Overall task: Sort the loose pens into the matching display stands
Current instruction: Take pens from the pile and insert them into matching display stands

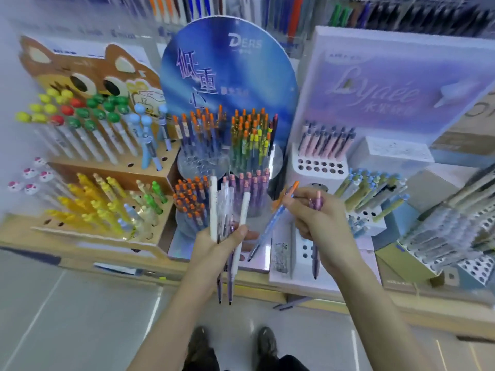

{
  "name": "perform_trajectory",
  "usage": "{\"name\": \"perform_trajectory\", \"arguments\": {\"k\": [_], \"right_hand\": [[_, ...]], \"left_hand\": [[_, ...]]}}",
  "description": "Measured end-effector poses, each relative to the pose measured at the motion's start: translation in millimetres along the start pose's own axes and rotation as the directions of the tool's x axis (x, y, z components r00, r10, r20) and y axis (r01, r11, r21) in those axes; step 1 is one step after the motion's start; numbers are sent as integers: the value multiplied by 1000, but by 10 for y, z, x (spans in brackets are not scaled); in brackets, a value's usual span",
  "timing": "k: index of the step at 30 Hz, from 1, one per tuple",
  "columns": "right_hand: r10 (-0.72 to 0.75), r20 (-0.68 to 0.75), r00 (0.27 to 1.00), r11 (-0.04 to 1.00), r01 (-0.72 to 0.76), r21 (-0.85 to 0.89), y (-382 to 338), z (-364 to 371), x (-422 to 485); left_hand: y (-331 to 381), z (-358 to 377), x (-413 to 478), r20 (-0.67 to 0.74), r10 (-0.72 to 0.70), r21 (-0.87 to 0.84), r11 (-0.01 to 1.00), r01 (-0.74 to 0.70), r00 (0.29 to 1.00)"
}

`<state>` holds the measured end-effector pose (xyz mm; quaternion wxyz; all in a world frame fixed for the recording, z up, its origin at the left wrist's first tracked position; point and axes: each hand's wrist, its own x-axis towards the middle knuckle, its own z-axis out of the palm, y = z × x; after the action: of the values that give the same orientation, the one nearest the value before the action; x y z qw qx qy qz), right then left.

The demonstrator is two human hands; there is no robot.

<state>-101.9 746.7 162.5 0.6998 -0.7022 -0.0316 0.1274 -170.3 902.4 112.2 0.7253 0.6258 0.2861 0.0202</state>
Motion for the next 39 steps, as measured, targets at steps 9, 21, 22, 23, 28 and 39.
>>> {"name": "perform_trajectory", "arguments": {"k": [9,21,22,23,28,39], "right_hand": [[-178,-203,963,935,101,-341,427,707,83],[-224,-390,893,921,63,-385,878,1302,-173],[-229,-394,890,924,71,-376,920,1333,-174],[-235,-392,889,923,78,-376,956,1359,-168],[-238,-396,887,919,73,-388,1142,1426,-103],[-368,-43,929,595,200,-779,1200,1488,177]], "left_hand": [[45,-1032,188,-73,67,102,993,-59,995],[-34,-1515,417,23,68,82,994,-69,997],[-46,-1529,421,37,71,85,994,-74,997],[-53,-1536,419,48,74,87,993,-78,996],[-109,-1561,445,75,71,87,993,-77,995],[-150,-1613,459,103,75,65,995,-82,992]]}}
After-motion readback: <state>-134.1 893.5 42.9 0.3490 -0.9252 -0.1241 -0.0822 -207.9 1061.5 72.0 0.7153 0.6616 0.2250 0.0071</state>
